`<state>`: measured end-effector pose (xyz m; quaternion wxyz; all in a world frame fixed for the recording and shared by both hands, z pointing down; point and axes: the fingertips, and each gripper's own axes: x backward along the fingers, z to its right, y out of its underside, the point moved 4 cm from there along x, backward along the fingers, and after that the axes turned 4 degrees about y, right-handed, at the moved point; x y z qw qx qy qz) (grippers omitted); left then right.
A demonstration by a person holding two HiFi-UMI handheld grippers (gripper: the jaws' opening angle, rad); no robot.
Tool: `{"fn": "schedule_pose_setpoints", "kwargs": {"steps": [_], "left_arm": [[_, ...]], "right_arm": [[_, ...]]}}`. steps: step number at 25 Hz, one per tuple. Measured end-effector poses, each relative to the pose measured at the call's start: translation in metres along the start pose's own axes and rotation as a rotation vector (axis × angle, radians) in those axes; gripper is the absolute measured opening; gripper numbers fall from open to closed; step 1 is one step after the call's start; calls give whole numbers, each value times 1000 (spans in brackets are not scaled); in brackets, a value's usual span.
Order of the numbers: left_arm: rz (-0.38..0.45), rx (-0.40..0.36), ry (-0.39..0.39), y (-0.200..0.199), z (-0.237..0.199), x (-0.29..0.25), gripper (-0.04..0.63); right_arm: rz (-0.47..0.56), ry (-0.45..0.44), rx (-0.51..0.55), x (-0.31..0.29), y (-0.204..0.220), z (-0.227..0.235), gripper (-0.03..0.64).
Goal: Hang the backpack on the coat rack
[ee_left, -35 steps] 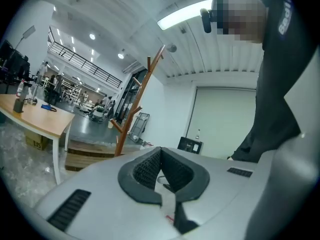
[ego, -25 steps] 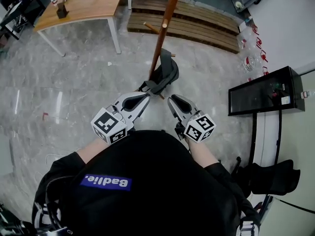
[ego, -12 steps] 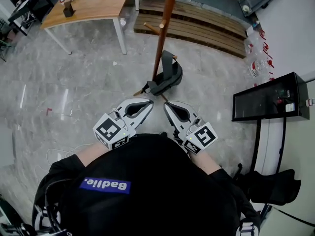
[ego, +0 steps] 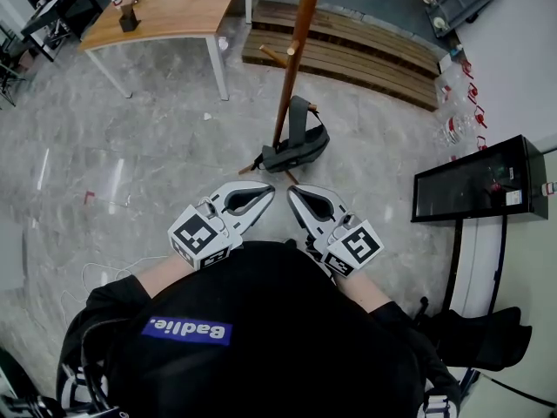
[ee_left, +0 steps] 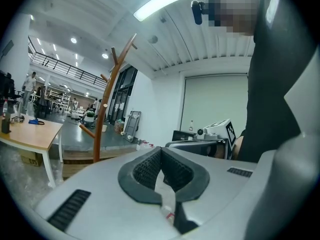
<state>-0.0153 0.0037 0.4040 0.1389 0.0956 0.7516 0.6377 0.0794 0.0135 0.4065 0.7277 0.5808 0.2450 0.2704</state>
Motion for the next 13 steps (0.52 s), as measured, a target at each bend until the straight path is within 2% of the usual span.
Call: {"fn": "schedule_pose_setpoints", "kwargs": {"steps": [13], "left_arm": [[6, -3, 9, -3, 1, 7, 9]], "right_arm": [[-6, 30, -31, 0, 4, -3, 5]]}}
